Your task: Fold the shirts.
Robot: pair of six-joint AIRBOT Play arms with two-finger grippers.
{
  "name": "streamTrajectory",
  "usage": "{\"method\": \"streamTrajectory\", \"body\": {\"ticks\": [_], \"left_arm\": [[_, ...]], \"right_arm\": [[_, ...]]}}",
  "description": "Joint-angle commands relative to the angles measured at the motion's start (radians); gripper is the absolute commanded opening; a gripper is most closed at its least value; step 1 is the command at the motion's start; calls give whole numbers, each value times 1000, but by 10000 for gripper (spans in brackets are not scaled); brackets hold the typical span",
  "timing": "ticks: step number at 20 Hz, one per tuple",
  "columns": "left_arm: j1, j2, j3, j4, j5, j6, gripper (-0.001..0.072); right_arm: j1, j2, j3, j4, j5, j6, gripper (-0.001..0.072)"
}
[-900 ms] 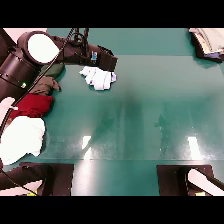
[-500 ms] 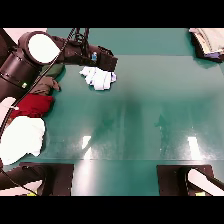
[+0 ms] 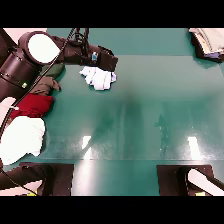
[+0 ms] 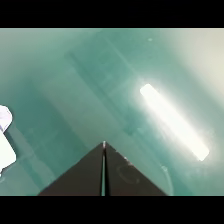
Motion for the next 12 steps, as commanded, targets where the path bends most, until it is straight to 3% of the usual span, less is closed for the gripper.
{"method": "streamTrajectory", "body": {"ticks": [1, 2, 3, 4, 6, 10, 12], "left_arm": [[0, -3, -2, 36, 26, -2, 107], [0, -9, -2, 106, 39, -20, 493], [9, -22, -3, 198, 41, -97, 616], [30, -48, -3, 283, 27, -169, 615], [112, -124, -4, 310, -7, -211, 616], [304, -312, -4, 153, 43, -205, 616], [373, -394, -4, 45, 55, -121, 616]], "right_arm": [[1, 0, 0, 1, 2, 0, 17], [1, 0, 0, 1, 1, 0, 17], [1, 0, 0, 1, 1, 0, 17], [1, 0, 0, 1, 3, 0, 17], [1, 0, 0, 0, 11, 0, 17], [1, 0, 0, 0, 19, 0, 17], [1, 0, 0, 0, 23, 0, 17]]}}
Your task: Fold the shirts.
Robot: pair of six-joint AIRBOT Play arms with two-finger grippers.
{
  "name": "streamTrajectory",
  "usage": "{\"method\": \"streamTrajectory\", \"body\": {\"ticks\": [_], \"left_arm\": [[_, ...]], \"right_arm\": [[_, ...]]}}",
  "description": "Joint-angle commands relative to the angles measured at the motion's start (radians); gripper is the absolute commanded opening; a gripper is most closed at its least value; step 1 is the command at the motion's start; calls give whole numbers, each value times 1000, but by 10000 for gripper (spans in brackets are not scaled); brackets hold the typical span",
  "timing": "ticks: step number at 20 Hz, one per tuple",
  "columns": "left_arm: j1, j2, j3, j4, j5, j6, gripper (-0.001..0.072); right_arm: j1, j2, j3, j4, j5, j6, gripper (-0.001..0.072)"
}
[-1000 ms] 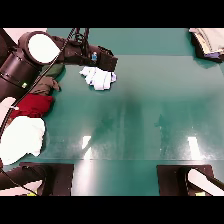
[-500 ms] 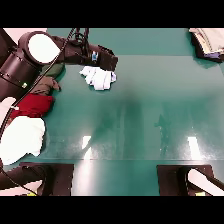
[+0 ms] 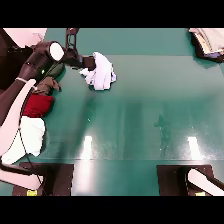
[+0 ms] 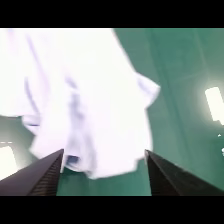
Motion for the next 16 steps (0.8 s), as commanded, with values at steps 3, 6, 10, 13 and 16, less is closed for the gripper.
{"method": "streamTrajectory", "body": {"ticks": [3, 6, 10, 13, 16], "left_arm": [[132, -198, 0, -249, 64, 214, 616], [132, -245, 2, -283, 95, 256, 614], [132, -251, 22, -312, 87, 256, 112], [129, -237, 161, -317, -21, 257, 20], [104, -180, 407, -348, -117, 361, 19]], "right_arm": [[0, 0, 0, -1, 6, 0, 17], [0, 0, 0, -1, 6, 0, 18], [0, 0, 0, -1, -11, 0, 17], [-1, 15, 1, -1, -55, 0, 17], [-1, 37, 68, -2, -83, 0, 17]]}}
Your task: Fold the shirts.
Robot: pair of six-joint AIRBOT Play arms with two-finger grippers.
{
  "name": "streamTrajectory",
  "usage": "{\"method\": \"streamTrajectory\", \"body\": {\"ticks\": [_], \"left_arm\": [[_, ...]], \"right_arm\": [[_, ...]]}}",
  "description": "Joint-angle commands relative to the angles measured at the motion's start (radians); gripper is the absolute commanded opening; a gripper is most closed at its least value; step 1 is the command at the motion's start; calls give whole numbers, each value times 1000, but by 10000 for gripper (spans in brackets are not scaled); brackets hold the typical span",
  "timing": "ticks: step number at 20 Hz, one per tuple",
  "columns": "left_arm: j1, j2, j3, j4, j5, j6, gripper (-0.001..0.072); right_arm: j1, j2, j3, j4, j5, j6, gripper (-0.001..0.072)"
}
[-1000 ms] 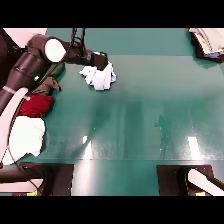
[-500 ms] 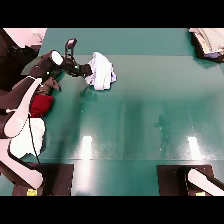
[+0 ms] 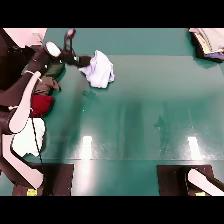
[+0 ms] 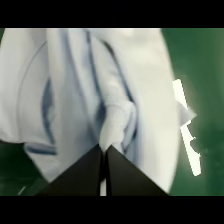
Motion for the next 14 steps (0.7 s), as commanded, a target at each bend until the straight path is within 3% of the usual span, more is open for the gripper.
{"method": "streamTrajectory", "body": {"ticks": [1, 4, 8, 11, 14], "left_arm": [[-34, 67, 256, -58, -113, 89, 20], [-114, 233, 290, -174, -74, 205, 20], [-270, 410, 290, -173, -85, 290, 20], [-339, 451, 253, -172, -176, 285, 20], [-349, 447, 63, -171, -285, 278, 20]], "right_arm": [[-1, 18, 82, 0, -32, 0, 17], [-1, 18, 205, 0, -31, 0, 17], [-1, 18, 332, 0, -4, 0, 17], [0, 18, 379, 1, 50, 3, 17], [0, 18, 386, 1, 130, 4, 17]]}}
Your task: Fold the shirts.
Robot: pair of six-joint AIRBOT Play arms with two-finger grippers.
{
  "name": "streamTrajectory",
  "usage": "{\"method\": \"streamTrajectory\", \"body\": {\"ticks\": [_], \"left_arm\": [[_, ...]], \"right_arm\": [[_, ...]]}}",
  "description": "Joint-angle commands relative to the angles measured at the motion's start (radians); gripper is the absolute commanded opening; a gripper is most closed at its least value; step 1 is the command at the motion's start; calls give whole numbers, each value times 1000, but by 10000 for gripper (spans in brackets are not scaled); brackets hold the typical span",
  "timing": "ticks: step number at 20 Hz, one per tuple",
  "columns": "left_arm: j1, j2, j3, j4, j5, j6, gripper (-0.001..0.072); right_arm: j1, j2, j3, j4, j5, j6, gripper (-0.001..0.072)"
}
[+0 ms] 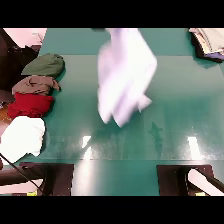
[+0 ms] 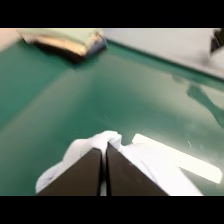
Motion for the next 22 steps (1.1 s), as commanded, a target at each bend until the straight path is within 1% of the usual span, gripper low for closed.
{"method": "streamTrajectory", "body": {"ticks": [1, 4, 5, 6, 7, 8, 9, 11, 13, 15, 18, 20, 22], "left_arm": [[-31, 13, -193, 3, -96, 8, 21], [-29, -53, -360, 66, -19, -5, 21], [-24, -82, -372, 104, 10, -45, 22], [-10, -108, -370, 159, 42, -116, 49], [12, -116, -370, 201, 71, -172, 385], [40, -116, -367, 220, 81, -225, 672], [76, -115, -355, 219, 58, -262, 668], [155, -111, -336, 219, -74, -277, 667], [228, -111, -355, 220, -240, -276, 667], [274, -108, -420, 220, -321, -280, 667], [291, -72, -603, 214, -307, -279, 667], [280, -35, -745, 175, -266, -242, 667], [265, 3, -890, 105, -209, -193, 668]], "right_arm": [[1, 0, 26, 0, 96, 3, 17], [1, 0, 25, 0, 124, 3, 17], [1, 0, 25, 0, 123, 3, 17], [1, 0, 25, 0, 124, 3, 17], [1, 0, 25, 0, 125, 3, 17], [1, 0, 25, 0, 130, 3, 17], [1, 0, 24, -1, 137, 3, 17], [1, -2, 19, -1, 156, 3, 17], [1, 1, -16, 0, 174, 3, 17], [1, 1, -75, 0, 188, 3, 17], [1, 1, -179, 1, 212, 3, 17], [1, 1, -240, 1, 216, 3, 17], [1, 1, -283, 2, 216, 3, 17]]}}
